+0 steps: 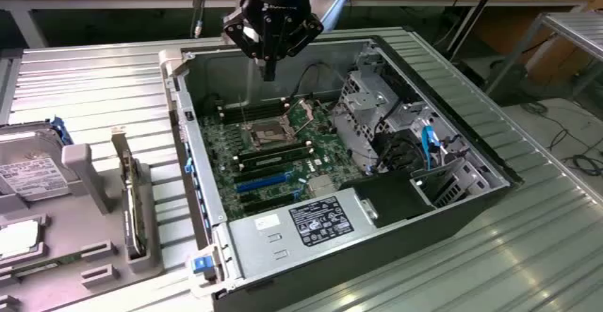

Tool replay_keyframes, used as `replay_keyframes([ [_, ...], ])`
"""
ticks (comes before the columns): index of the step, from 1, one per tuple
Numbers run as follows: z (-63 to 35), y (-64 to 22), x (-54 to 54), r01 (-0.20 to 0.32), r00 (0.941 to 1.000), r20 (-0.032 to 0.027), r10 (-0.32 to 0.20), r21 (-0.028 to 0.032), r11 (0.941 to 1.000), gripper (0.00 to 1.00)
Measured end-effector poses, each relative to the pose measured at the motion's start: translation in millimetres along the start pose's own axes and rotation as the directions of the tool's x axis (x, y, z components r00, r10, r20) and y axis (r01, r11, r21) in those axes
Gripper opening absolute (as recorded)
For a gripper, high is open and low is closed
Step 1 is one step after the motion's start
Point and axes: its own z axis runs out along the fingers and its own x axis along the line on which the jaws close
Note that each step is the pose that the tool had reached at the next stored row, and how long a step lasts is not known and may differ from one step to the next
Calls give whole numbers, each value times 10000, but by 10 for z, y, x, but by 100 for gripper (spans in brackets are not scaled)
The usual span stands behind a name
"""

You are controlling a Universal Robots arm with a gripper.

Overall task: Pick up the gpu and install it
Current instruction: 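Reach for the gpu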

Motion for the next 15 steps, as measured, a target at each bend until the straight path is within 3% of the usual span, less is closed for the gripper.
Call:
replay_keyframes([
  [15, -2, -6, 79, 0, 10000, 0, 0, 0, 10000, 11],
])
